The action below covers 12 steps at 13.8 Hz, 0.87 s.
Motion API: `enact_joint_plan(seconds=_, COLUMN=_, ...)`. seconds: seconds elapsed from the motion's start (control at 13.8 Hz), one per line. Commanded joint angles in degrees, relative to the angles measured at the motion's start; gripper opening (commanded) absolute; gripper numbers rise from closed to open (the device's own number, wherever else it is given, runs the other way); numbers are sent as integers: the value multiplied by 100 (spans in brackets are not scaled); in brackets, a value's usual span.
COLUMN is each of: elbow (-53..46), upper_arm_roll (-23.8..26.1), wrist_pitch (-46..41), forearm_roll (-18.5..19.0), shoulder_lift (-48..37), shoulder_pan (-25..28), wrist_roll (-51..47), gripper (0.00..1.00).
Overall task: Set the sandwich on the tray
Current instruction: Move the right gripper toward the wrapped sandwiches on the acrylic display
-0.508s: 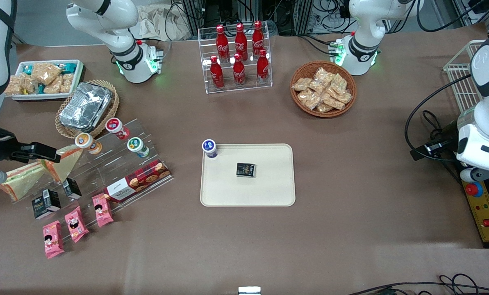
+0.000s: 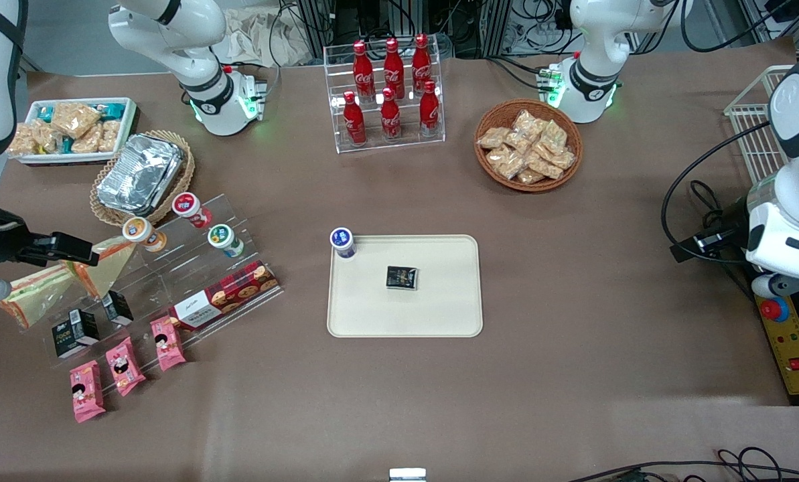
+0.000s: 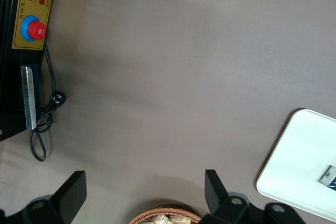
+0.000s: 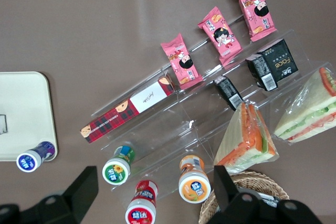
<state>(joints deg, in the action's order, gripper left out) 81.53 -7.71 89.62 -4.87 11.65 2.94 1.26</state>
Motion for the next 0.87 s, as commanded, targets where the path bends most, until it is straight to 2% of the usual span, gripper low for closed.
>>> enact_joint_plan(seconds=0.0, elbow=48, upper_arm_roll=24, wrist_pitch=-33, forearm_roll=91, shoulder_lift=-31, shoulder_pan=-48, wrist_roll=-47, gripper=98)
enact_joint_plan(seconds=0.36, elbow=65, upper_arm_roll=-81, wrist_pitch=3, forearm_roll=91, shoulder_lift=-31, shoulder_pan=-56, wrist_roll=-29, gripper=98)
enact_joint_plan(seconds=0.8, elbow=56, upper_arm_roll=-283, wrist_pitch=64, forearm_roll=91, shoulder_lift=-5, shoulder_pan=-529, wrist_roll=-3, gripper=98)
